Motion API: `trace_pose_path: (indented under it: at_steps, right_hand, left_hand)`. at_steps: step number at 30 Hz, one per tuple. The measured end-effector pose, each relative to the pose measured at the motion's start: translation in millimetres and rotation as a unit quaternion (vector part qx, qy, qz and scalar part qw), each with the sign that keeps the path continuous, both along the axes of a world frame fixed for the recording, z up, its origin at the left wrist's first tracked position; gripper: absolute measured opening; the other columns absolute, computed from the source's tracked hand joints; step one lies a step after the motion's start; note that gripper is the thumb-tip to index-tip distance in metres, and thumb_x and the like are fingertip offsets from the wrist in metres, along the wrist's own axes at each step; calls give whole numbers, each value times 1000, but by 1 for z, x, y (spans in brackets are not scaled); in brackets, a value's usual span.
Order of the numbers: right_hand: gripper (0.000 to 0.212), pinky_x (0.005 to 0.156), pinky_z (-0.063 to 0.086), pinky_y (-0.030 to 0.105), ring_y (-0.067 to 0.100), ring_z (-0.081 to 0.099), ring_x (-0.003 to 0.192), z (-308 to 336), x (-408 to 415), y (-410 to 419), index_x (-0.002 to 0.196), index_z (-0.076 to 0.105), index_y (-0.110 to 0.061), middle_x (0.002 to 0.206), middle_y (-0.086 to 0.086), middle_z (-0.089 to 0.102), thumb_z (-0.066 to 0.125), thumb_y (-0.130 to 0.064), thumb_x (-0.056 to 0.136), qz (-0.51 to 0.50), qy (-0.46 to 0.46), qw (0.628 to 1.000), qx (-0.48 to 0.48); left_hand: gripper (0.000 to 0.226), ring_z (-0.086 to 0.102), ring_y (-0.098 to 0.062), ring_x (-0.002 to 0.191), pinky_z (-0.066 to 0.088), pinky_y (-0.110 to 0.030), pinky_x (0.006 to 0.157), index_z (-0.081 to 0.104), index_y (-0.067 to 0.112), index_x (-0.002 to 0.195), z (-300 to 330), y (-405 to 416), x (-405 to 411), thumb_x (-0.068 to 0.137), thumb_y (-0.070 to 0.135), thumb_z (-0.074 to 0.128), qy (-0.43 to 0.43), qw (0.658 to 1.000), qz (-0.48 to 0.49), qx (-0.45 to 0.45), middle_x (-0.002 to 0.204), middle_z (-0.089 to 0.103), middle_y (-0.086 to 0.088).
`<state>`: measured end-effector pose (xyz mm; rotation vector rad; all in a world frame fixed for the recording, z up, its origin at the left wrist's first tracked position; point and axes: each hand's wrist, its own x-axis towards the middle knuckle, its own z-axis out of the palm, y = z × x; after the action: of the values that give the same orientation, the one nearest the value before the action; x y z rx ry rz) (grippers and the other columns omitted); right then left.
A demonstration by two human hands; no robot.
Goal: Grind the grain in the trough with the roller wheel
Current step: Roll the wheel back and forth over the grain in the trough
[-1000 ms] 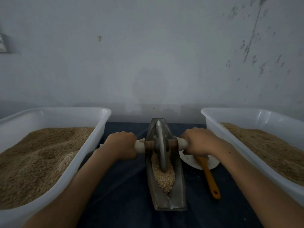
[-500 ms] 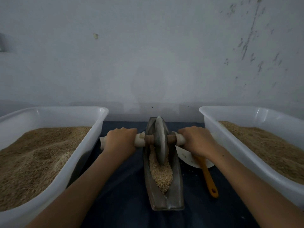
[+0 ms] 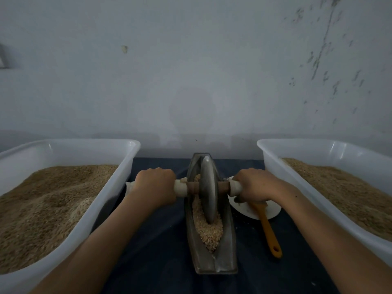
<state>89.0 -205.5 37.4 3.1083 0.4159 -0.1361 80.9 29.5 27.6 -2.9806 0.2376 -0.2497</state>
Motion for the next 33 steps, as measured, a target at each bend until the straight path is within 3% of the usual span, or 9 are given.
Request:
trace_pose_path:
  at_steps: [3,6,8,12,17,20,23,29,33]
  right_hand:
    - [9,59,39,27,15,59,76,-8,2,2,87,62,-25,82,-5,62,62,-33,86,6,-93,996,-4]
    - [8,67,47,32,19,61,80,-15,4,5,86,58,-24,85,-3,63,54,-30,90,8,-190,982,-3]
    - [7,71,49,34,21,61,82,-15,3,6,86,56,-24,87,-2,63,53,-28,90,12,-215,977,-4]
    - [6,67,43,31,20,60,81,-10,0,7,86,57,-25,90,-2,64,54,-29,90,16,-191,981,-28]
    - [20,69,46,29,17,62,84,4,-3,4,98,62,-24,92,-2,65,69,-33,82,6,-22,999,-36]
    - [21,68,44,26,13,59,83,6,-5,3,96,58,-26,89,-5,61,73,-32,81,-1,23,1000,-12]
    - [21,69,46,28,15,61,83,4,-4,4,99,62,-24,91,-4,64,70,-32,82,0,-5,1000,-27]
    - [7,64,41,30,19,60,81,-8,-1,5,85,57,-24,88,-2,64,55,-30,89,20,-169,985,-21]
    - [9,64,37,29,16,57,78,-12,-1,3,82,55,-26,87,-4,63,55,-31,90,16,-173,985,2]
  left_hand:
    - [14,58,-16,85,42,-29,71,55,23,96,-5,2,2,84,31,59,-41,999,-8,-26,92,61,3]
    - [12,54,-14,80,39,-28,69,46,26,87,-11,4,3,87,32,56,-85,995,-14,-53,94,62,3]
    - [10,56,-15,82,40,-29,69,49,26,90,-15,6,4,87,33,56,-87,994,-13,-63,94,62,3]
    - [14,60,-18,87,46,-31,74,56,23,96,-14,7,4,85,32,59,-49,997,-12,-64,96,63,1]
    - [26,55,-15,78,46,-28,72,59,19,101,-3,7,3,79,31,65,40,999,-10,-31,83,55,4]
    - [29,53,-15,75,45,-28,70,60,20,103,-1,6,2,77,33,67,43,999,-11,-20,80,54,5]
    - [28,54,-14,75,46,-28,71,60,20,102,-2,6,4,78,32,67,43,999,-11,-29,79,53,6]
    - [17,60,-17,88,46,-30,75,56,22,99,-7,4,2,85,32,59,-29,999,-10,-42,96,62,2]
    - [11,59,-16,86,44,-29,72,51,24,93,-7,2,0,87,31,57,-71,997,-21,-38,96,62,2]
